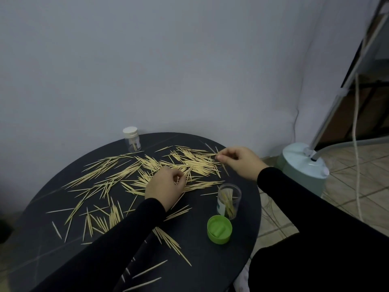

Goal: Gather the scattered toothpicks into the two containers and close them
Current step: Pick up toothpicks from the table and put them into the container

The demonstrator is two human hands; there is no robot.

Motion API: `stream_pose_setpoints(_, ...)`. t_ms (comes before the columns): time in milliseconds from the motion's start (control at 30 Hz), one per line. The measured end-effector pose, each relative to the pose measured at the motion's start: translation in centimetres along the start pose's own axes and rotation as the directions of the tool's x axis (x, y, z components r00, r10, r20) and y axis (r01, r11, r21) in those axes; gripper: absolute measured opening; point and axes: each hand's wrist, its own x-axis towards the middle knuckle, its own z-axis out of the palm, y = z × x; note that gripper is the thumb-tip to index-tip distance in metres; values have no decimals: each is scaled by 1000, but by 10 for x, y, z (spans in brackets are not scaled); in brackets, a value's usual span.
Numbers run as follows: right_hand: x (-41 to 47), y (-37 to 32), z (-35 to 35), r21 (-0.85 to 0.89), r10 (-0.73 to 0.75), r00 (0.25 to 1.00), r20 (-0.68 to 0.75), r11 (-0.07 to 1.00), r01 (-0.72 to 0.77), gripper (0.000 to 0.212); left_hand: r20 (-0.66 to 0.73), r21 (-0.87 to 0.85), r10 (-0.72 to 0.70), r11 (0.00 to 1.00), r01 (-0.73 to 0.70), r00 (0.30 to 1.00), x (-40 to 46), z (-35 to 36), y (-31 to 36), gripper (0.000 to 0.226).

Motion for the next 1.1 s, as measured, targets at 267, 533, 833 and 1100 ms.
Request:
stream_pose_setpoints(267,-18,-6,-16,131,-73,997,36,989,67,8,26,-661,17,750,4,1000,-15,-16,56,12)
stream_pose_setpoints(533,-31,9,-27,30,-48,962,267,999,41,6,134,-749,79,661,49,988,-36,-5,61,12)
stream_pose_setpoints(833,-36,9,-34,-41,-6,945,328,999,20,6,149,-764,105,644,47,983,-31,-4,61,9)
stream_pose_setpoints(1100,-33,4,-35,-124,52,906,421,992,0,45,206,-643,123,765,39,971,-28,4,51,13)
